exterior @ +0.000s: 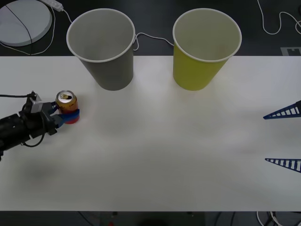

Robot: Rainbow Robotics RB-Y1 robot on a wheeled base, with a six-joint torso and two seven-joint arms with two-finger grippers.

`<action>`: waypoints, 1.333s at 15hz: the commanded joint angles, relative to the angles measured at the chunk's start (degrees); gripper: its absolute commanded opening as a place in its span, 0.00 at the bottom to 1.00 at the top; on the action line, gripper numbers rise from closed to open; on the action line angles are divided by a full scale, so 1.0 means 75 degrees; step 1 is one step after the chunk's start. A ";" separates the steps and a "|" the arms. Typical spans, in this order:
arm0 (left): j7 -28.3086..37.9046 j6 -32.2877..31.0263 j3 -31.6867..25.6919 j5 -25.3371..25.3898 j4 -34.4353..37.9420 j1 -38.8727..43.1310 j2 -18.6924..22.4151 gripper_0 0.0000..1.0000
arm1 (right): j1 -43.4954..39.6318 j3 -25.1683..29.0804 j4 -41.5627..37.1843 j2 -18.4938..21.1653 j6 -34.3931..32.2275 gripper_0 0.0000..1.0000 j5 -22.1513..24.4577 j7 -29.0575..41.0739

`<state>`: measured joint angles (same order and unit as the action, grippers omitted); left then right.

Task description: Put the can into the green bin and the plastic bottle into the gray bin

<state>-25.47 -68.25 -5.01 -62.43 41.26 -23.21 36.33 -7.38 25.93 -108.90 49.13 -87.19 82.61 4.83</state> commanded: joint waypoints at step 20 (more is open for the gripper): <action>0.6243 -0.1776 0.0012 -0.2855 0.5596 0.0001 0.3124 0.00 | 0.0000 0.0000 0.0000 0.0000 0.0000 1.00 0.0000 0.0000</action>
<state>19.63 -81.19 -4.92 -83.33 81.18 -23.19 59.21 -7.38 25.93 -108.90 49.13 -87.19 82.61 4.83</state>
